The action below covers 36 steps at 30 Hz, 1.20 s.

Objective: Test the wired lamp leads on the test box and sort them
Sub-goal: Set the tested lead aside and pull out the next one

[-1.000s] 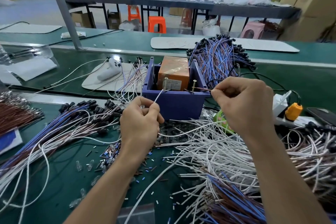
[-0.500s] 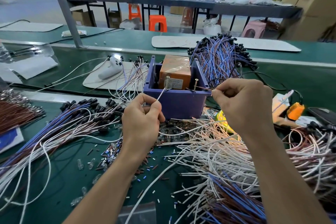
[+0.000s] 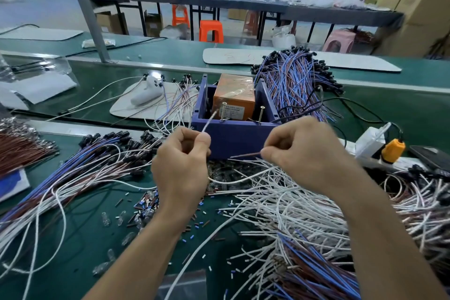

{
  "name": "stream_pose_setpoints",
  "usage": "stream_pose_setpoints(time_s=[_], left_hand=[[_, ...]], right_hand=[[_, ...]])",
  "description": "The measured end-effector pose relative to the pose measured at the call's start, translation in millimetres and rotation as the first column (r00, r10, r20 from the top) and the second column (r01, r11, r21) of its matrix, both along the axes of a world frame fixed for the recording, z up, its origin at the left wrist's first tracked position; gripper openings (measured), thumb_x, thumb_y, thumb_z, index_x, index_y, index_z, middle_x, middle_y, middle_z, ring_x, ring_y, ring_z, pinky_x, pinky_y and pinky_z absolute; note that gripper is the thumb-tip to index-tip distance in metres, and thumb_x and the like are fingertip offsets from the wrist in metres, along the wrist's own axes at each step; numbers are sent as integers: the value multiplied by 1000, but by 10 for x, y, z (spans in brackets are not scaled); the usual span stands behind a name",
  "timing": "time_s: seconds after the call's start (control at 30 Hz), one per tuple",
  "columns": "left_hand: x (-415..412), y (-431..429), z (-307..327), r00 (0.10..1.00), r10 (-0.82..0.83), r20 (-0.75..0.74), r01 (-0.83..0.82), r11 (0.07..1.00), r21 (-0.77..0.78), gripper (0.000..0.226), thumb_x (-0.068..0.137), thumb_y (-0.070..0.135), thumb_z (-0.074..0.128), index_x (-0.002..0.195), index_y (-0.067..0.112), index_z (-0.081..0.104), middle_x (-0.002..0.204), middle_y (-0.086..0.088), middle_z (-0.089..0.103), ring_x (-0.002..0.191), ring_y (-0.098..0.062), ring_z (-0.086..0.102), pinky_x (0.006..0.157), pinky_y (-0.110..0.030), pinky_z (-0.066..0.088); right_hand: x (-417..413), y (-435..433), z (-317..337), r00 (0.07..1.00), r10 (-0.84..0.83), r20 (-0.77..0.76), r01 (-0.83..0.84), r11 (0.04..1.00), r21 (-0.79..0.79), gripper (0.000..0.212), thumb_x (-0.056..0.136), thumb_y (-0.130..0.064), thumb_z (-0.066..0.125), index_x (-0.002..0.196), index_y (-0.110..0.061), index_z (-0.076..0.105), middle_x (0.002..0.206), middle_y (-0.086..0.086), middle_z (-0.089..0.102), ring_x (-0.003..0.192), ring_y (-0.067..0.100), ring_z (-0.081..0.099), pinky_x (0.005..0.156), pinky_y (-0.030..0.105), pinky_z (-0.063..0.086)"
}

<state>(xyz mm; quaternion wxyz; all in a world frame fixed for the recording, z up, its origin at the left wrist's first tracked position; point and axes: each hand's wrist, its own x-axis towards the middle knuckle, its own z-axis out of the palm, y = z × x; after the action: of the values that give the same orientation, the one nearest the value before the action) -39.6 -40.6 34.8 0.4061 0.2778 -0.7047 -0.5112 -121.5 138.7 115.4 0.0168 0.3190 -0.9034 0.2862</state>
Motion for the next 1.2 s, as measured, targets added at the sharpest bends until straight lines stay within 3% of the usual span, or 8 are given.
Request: stream_pose_setpoints(time_s=[0.27,0.37,0.47,0.6,0.67,0.8,0.97,1.2], left_hand=[[20,-506,31,982,190,-21,-181,960,216,18,73,48,72,67,31,72,50,13,59,52,-16,52,56,-42,44],[83,-609,-3,878,296,377,-198,941,-276,30,79,63,75,70,34,80,52,7,63,50,-19,47,55,-28,37],[171,-456,116,853,475,217,-174,650,-740,48,88,59,71,62,20,77,47,-9,59,53,-16,31,65,-31,31],[260,-62,223,973,220,-73,-176,496,-850,47,95,56,66,63,22,66,56,5,62,53,-20,55,65,-34,39],[312,89,269,983,161,-84,-156,520,-840,33,92,55,70,89,21,74,66,6,66,62,-20,62,70,-36,42],[468,284,344,997,78,22,-26,560,-828,71,82,52,73,140,15,55,106,1,73,96,-22,60,90,-35,39],[526,660,424,951,-135,277,307,354,-883,37,90,43,59,116,20,73,112,4,75,103,-18,64,94,-39,42],[374,811,471,860,-376,344,494,445,-747,6,93,23,76,89,26,80,82,10,77,72,-15,67,81,-31,39]], right_hand=[[128,-135,-167,886,205,416,-271,957,106,25,98,-28,58,75,-21,66,58,-3,69,44,4,48,49,20,38],[151,-115,-102,919,187,346,-233,968,96,21,97,-30,62,79,-30,72,54,-10,61,46,4,45,48,21,37],[223,-158,-42,968,83,236,-105,991,80,27,99,-24,57,79,-28,74,54,-11,61,44,6,46,42,16,32],[354,-166,78,999,-21,34,13,976,215,24,99,-25,53,85,-25,73,79,-2,70,74,19,61,67,33,49],[407,-102,166,997,-11,-79,34,954,297,24,100,-25,52,89,-25,73,86,-1,72,83,26,64,75,35,49],[475,101,240,986,-33,-161,88,934,347,22,100,-23,51,88,-22,70,83,0,71,82,29,64,71,35,46],[547,285,234,999,21,27,-27,966,257,24,99,-24,55,76,-23,60,78,-3,64,77,20,55,67,34,38],[621,866,300,997,19,76,-27,994,106,15,98,-25,64,89,-26,75,73,-11,67,61,8,59,55,20,43]])
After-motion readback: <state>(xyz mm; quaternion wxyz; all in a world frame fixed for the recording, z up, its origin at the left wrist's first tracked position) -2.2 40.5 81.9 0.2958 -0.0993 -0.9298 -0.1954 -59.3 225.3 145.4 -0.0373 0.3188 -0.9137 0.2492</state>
